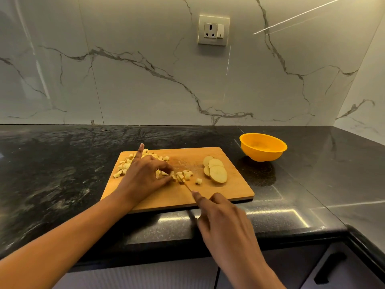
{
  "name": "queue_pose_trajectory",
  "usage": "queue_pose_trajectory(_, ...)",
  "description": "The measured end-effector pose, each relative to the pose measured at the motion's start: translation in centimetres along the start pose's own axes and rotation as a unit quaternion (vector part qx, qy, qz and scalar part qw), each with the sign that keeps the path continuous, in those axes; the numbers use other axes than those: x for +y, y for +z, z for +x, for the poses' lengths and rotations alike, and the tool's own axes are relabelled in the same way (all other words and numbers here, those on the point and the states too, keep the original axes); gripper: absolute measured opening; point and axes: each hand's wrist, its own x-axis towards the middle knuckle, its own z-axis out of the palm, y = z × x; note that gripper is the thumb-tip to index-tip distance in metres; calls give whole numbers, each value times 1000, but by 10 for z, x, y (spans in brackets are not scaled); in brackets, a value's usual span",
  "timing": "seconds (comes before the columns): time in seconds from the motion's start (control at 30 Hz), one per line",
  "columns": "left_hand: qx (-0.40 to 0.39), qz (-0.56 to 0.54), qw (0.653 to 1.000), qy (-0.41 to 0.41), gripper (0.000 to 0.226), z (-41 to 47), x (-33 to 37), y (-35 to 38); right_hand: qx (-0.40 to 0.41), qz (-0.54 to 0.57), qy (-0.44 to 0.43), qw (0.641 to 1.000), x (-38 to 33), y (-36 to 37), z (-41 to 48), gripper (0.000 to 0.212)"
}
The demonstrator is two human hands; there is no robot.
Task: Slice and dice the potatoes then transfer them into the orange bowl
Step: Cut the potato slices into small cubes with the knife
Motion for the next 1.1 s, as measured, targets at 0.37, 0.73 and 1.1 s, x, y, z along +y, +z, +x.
queue_pose_trajectory(0.37,49,-69,996,-24,23,0,-1,-10,150,-16,42,988,57,17,49,48)
queue_pose_trajectory(0.73,-179,50,978,91,68,34,33,26,128,41,74,988,67,20,50,47)
queue_pose_trajectory(1.1,-152,70,982,85,19,44,5,15,120,40,80,989,67,23,50,48)
